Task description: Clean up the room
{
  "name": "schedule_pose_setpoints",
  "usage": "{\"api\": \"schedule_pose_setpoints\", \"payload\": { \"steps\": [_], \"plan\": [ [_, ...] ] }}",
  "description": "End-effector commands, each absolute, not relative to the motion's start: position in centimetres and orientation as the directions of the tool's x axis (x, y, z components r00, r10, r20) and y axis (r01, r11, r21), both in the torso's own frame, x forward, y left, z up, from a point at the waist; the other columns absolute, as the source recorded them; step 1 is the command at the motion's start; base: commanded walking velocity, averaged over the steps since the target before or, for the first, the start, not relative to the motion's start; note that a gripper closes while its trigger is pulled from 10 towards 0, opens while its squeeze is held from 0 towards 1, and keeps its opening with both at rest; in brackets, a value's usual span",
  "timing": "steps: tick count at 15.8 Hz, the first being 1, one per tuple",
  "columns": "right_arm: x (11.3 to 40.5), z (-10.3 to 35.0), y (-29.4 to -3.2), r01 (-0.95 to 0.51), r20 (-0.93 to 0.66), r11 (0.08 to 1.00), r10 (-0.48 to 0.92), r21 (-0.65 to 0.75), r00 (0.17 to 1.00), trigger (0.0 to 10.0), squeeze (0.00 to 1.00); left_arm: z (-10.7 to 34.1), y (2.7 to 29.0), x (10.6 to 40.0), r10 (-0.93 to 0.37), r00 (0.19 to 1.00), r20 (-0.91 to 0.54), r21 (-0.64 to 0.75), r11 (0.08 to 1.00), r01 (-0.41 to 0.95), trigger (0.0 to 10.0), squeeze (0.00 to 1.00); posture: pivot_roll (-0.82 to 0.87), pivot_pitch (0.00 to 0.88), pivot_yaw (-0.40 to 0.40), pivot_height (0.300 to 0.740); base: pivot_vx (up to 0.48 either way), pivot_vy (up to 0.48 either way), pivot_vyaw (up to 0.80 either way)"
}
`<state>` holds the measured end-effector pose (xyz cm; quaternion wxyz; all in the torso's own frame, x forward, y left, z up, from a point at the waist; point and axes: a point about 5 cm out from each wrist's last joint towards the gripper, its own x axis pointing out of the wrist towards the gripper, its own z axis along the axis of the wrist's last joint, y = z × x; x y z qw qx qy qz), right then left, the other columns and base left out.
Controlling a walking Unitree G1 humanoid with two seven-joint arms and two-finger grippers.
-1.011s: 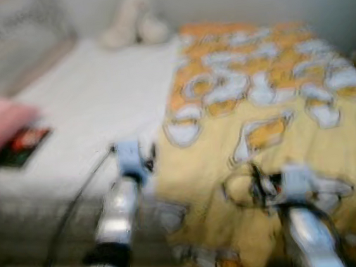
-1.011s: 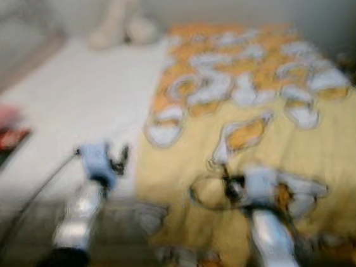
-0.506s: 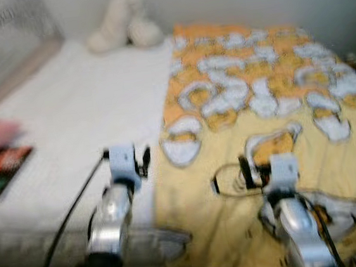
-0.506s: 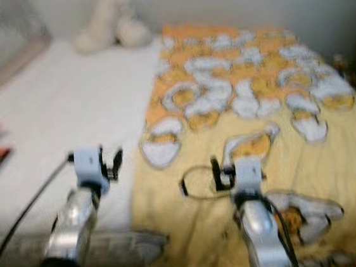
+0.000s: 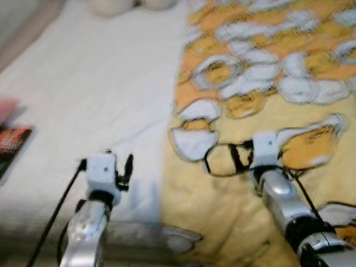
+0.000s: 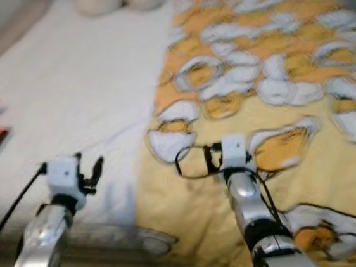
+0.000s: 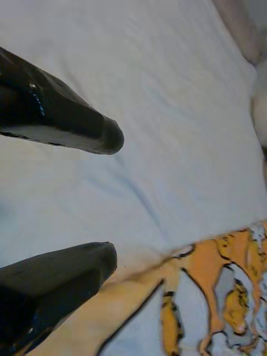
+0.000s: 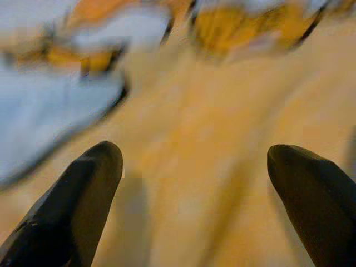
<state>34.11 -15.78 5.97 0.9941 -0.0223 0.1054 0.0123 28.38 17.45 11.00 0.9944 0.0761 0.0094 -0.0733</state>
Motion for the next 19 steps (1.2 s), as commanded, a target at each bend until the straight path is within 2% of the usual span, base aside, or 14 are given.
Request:
{"api": "schedule_pose_setpoints", "payload": {
  "steps": [1, 3, 4, 9, 12, 14, 15, 16, 17, 18, 19],
  "plan": [
    [33.3, 4.5, -16.2, -0.024, -0.283, 0.998, 0.006, -0.06, 0.959, 10.0, 0.0, 10.9, 16.7, 28.1, -0.173, 0.984, -0.05, 0.156, 0.971, 0.179, 10.0, 0.0, 0.34, 0.346, 0.063, 0.74, 0.0, 0.0, 0.0],
    [32.6, 3.0, -16.2, -0.049, -0.37, 0.996, 0.016, -0.08, 0.929, 10.0, 0.0, 11.3, 16.3, 27.5, -0.189, 0.98, -0.061, 0.152, 0.969, 0.197, 10.0, 0.0, 0.37, 0.365, 0.079, 0.74, 0.0, 0.0, 0.0],
    [31.0, 0.9, -16.6, -0.065, -0.476, 0.995, 0.021, -0.076, 0.879, 10.0, 0.0, 12.0, 15.6, 27.1, -0.222, 0.973, -0.057, 0.168, 0.959, 0.229, 10.0, 0.0, 0.36, 0.365, 0.074, 0.74, 0.0, 0.0, 0.0],
    [27.9, -1.6, -16.2, -0.133, -0.489, 0.991, 0.104, -0.025, 0.866, 10.0, 0.0, 12.5, 15.2, 27.4, -0.234, 0.971, -0.047, 0.176, 0.955, 0.239, 10.0, 0.0, 0.3, 0.358, 0.044, 0.74, 0.0, 0.0, 0.0],
    [25.0, -2.9, -15.5, -0.194, -0.468, 0.978, 0.138, -0.073, 0.873, 10.0, 0.0, 12.4, 16.0, 27.6, -0.202, 0.978, -0.059, 0.194, 0.958, 0.21, 10.0, 0.0, 0.25, 0.34, 0.012, 0.74, 0.0, 0.0, 0.0],
    [24.9, -1.0, -14.9, -0.213, -0.318, 0.97, 0.166, -0.118, 0.934, 10.0, 0.0, 12.5, 16.3, 27.8, -0.178, 0.983, -0.053, 0.202, 0.962, 0.185, 10.0, 0.0, 0.24, 0.334, 0.005, 0.74, 0.0, 0.0, 0.0],
    [25.2, 1.4, -14.8, -0.163, -0.156, 0.982, 0.147, -0.094, 0.977, 10.0, 0.0, 13.6, 16.0, 28.1, -0.179, 0.984, 0.003, 0.202, 0.964, 0.174, 10.0, 0.0, 0.23, 0.326, 0.007, 0.74, 0.0, 0.0, 0.0],
    [25.1, 2.6, -14.9, -0.131, -0.089, 0.988, 0.124, -0.079, 0.988, 10.0, 0.0, 14.5, 15.4, 28.2, -0.21, 0.977, 0.043, 0.218, 0.956, 0.196, 10.0, 0.0, 0.23, 0.326, 0.007, 0.74, 0.0, 0.0, 0.0],
    [24.4, 5.0, -16.1, -0.027, 0.039, 0.994, 0.031, -0.108, 0.999, 10.0, 0.0, 16.1, 13.0, 28.7, -0.295, 0.95, 0.096, 0.189, 0.943, 0.274, 10.0, 0.0, 0.21, 0.316, 0.009, 0.74, 0.0, 0.0, 0.0],
    [23.3, 6.3, -17.6, 0.088, 0.093, 0.984, -0.074, -0.157, 0.993, 10.0, 0.0, 16.2, 11.1, 29.3, -0.346, 0.934, 0.089, 0.128, 0.934, 0.334, 10.0, 0.0, 0.19, 0.311, 0.008, 0.74, 0.0, 0.0, 0.0],
    [23.0, 6.4, -18.0, 0.113, 0.096, 0.979, -0.097, -0.171, 0.991, 10.0, 0.0, 16.1, 10.7, 29.4, -0.356, 0.931, 0.082, 0.114, 0.931, 0.346, 10.0, 0.0, 0.19, 0.31, 0.008, 0.74, 0.0, 0.0, 0.0]
  ]
}}
